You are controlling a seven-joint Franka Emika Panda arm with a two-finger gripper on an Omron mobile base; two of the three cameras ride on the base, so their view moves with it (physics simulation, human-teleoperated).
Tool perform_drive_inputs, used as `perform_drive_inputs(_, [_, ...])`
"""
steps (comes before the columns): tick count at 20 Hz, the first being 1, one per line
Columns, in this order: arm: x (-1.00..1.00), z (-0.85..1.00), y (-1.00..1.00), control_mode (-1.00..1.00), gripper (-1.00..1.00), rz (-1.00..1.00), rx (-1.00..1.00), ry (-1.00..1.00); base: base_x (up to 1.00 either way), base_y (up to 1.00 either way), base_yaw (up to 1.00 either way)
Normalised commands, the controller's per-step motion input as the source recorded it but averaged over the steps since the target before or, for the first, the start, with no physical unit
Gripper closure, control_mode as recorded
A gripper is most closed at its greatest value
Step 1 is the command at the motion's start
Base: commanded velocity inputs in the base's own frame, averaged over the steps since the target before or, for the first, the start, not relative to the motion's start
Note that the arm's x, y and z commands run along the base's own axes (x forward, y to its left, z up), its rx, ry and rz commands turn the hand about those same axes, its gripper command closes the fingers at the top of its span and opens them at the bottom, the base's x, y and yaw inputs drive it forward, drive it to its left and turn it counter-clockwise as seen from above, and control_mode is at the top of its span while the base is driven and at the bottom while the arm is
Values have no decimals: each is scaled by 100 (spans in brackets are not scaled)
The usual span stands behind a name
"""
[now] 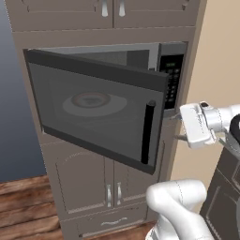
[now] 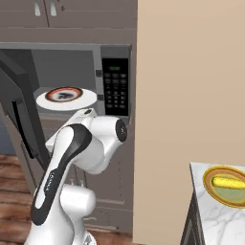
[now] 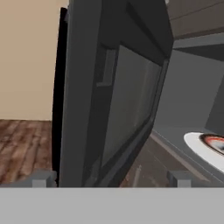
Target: Pick the corn from the counter and place it in the microwave. Then turn on the microwave.
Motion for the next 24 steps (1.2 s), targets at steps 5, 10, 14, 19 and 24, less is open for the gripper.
perform_drive_inputs(5, [18,-13,25,-100,-100,14,1,-2,0,0,0])
perform_drive_inputs(10, [21,-14,29,-100,-100,13,0,-2,0,0,0])
perform_drive_inputs(14, [18,-14,32,-100,-100,13,0,-2,0,0,0])
perform_drive_inputs(19, [11,-13,31,-100,-100,14,0,-3,0,0,0])
perform_drive_inputs(24, [1,-9,29,-100,-100,15,0,-9,0,0,0])
